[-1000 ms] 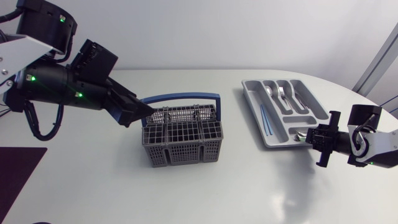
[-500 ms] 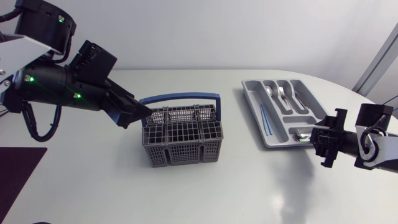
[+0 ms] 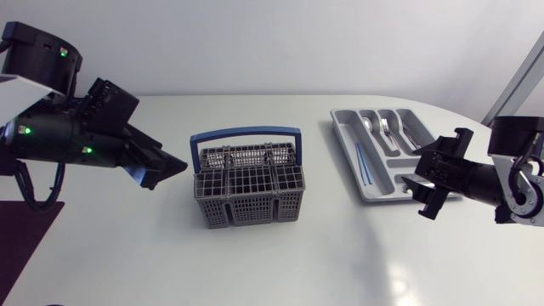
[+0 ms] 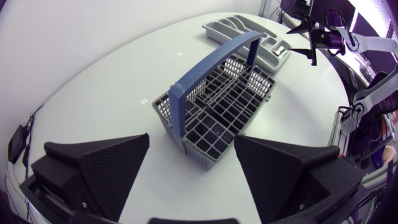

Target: Unload the cutlery basket into the drawer organizer.

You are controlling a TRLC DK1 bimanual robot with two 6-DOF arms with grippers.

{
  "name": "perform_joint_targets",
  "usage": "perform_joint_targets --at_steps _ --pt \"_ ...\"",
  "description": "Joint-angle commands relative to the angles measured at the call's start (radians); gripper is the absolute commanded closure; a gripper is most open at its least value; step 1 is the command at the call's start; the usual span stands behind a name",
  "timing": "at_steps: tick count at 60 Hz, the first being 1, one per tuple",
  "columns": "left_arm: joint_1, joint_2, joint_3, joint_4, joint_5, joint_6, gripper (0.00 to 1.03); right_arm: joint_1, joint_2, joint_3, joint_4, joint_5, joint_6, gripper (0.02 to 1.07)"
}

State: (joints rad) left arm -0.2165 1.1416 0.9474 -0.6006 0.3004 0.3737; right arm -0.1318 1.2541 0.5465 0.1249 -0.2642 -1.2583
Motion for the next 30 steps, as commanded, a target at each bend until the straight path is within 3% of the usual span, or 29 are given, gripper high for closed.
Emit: perform_joint_targets --at_steps 1,11,24,30 --pt "0.023 -0.013 -0.045 0.013 -0.004 0.031 0.05 0.057 -0.012 0.035 -0.030 -0.004 0.137 0.33" --pt "0.063 0.037 -0.121 0.102 -0.030 0.059 0.05 0.225 -0.004 0.050 -0.042 -0.004 0.332 0.37" --pt "0.062 0.144 -0.171 0.208 -0.052 0.059 0.05 0.376 0.099 0.109 -0.007 -0.004 0.490 0.87" --pt "0.054 0.210 -0.180 0.251 -0.061 0.059 0.05 0.406 0.157 0.132 0.013 -0.009 0.520 1.02"
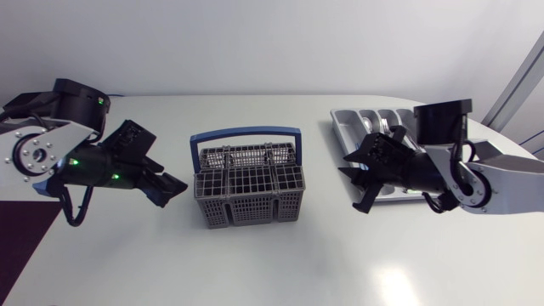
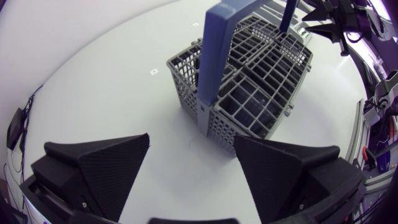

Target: Unload the cutlery basket into the drawer organizer.

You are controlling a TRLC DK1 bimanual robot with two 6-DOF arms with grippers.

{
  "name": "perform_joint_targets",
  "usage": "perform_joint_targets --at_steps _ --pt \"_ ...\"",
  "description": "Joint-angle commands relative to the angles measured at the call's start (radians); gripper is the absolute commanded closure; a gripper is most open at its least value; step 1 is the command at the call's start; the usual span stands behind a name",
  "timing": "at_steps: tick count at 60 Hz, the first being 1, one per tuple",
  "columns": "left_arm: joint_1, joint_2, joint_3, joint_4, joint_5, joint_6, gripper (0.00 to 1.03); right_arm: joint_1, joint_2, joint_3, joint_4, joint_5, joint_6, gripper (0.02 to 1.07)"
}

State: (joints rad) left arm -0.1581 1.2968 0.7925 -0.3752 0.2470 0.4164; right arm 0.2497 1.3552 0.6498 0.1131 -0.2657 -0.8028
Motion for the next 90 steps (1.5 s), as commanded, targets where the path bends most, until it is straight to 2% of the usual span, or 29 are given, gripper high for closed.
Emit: perform_joint_targets --at_steps 1,18,37,58,90 --pt "-0.004 0.062 -0.024 0.030 -0.008 0.016 0.05 0.028 0.065 0.031 0.031 -0.007 0.071 1.02" --pt "-0.046 0.157 -0.003 0.124 -0.008 0.005 0.05 0.135 0.159 0.051 0.071 -0.004 0.136 1.02" --pt "-0.116 0.228 0.074 0.137 -0.040 -0.021 0.05 0.200 0.122 0.034 0.045 -0.003 0.157 1.02" --pt "-0.164 0.341 0.174 0.150 -0.071 -0.031 0.05 0.189 0.070 -0.021 0.042 -0.003 0.146 1.02" --pt "-0.158 0.263 0.132 0.137 -0.075 -0.034 0.05 0.188 0.167 0.053 0.079 0.028 0.129 1.02"
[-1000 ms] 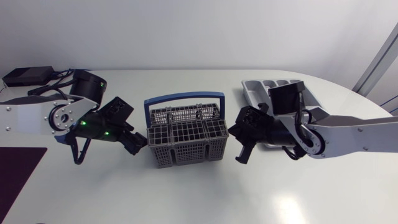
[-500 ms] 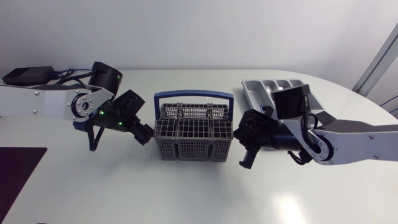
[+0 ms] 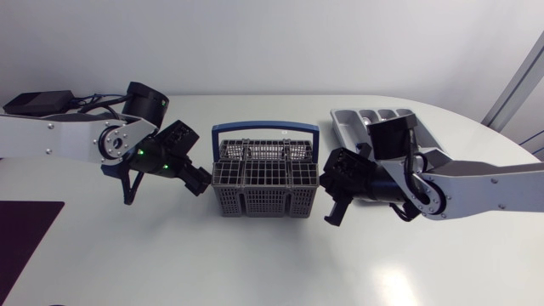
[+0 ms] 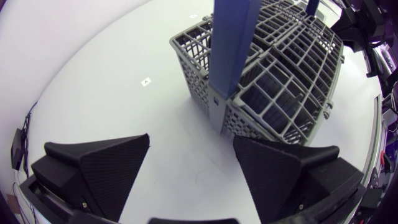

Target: Unload the cutlery basket into the drawer organizer.

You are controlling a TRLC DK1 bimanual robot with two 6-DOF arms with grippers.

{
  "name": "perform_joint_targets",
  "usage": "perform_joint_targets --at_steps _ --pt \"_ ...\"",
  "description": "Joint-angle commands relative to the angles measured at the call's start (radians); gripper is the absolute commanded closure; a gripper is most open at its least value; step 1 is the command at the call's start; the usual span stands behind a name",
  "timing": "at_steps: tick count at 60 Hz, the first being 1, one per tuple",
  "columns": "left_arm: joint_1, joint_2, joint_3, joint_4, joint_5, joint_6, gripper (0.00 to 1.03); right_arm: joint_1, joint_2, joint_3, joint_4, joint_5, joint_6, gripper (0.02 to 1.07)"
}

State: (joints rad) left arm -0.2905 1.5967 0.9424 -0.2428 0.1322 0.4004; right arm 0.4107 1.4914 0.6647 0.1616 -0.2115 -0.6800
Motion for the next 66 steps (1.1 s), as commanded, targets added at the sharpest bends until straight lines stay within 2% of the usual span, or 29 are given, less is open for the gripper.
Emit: perform_joint_targets --at_steps 1,13,18,25,29,34,40,54,66 --pt "-0.026 -0.038 -0.019 0.005 0.040 -0.018 0.05 0.027 0.030 0.038 0.030 -0.023 0.007 1.02" --pt "0.025 -0.078 -0.031 -0.015 0.040 -0.003 0.05 0.010 -0.028 -0.005 0.029 0.011 -0.010 1.02" --pt "0.056 -0.159 -0.039 -0.039 0.040 -0.002 0.05 -0.015 -0.115 -0.034 0.012 0.011 -0.020 1.02" --pt "0.060 -0.285 -0.040 -0.095 0.053 -0.005 0.05 -0.035 -0.221 -0.039 -0.033 0.004 -0.023 1.02" --pt "0.044 -0.331 -0.045 -0.110 0.069 -0.018 0.05 -0.036 -0.247 -0.033 -0.047 -0.003 -0.020 1.02" --pt "-0.016 -0.346 -0.056 -0.116 0.078 -0.044 0.05 -0.026 -0.240 -0.020 -0.047 -0.006 -0.006 1.02" --pt "-0.070 -0.307 -0.076 -0.078 0.078 -0.071 0.06 0.004 -0.200 -0.005 -0.016 -0.005 0.025 1.02" --pt "-0.079 -0.170 -0.090 -0.024 0.078 -0.077 0.06 0.048 -0.103 0.007 0.050 0.001 0.042 1.02" --pt "-0.081 -0.127 -0.102 -0.009 0.078 -0.075 0.06 0.050 -0.013 0.006 0.076 0.001 0.034 1.02"
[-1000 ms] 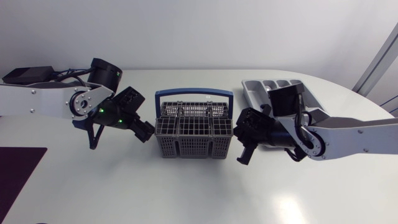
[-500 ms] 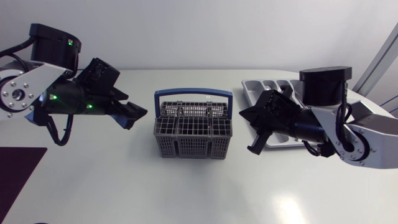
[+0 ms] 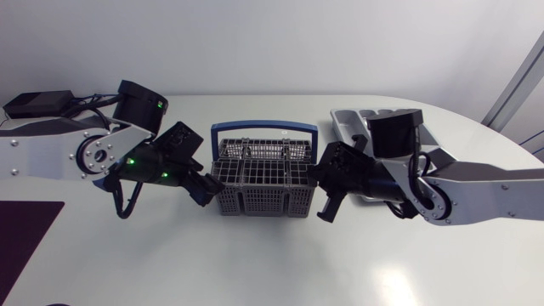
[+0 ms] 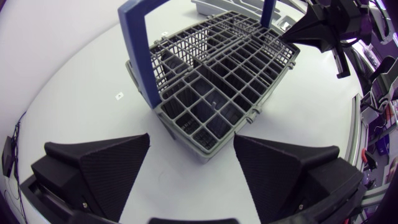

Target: Unload the cutlery basket into the drawer organizer.

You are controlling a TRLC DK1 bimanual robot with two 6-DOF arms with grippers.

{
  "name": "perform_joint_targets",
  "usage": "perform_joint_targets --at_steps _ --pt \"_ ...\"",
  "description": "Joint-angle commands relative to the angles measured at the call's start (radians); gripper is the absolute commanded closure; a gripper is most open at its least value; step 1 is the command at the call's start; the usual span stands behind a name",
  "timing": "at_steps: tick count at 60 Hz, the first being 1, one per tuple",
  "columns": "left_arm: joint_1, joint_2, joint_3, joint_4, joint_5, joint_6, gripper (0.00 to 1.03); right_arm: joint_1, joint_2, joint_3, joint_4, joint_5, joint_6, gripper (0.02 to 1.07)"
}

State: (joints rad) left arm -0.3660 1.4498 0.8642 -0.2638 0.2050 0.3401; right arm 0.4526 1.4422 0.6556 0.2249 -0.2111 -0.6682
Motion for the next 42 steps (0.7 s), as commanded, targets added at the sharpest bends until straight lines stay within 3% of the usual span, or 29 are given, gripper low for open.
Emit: perform_joint_targets --at_steps 1,26,42 --pt "-0.005 0.020 -0.025 0.011 0.005 -0.015 0.06 0.008 0.037 0.013 0.014 0.001 0.022 1.02" --pt "0.002 -0.111 -0.004 -0.009 0.008 -0.026 0.06 0.005 -0.075 0.026 -0.025 -0.004 0.025 1.02" --pt "0.039 0.009 -0.008 0.071 0.005 -0.024 0.06 0.001 -0.048 0.010 -0.024 -0.005 0.019 1.02"
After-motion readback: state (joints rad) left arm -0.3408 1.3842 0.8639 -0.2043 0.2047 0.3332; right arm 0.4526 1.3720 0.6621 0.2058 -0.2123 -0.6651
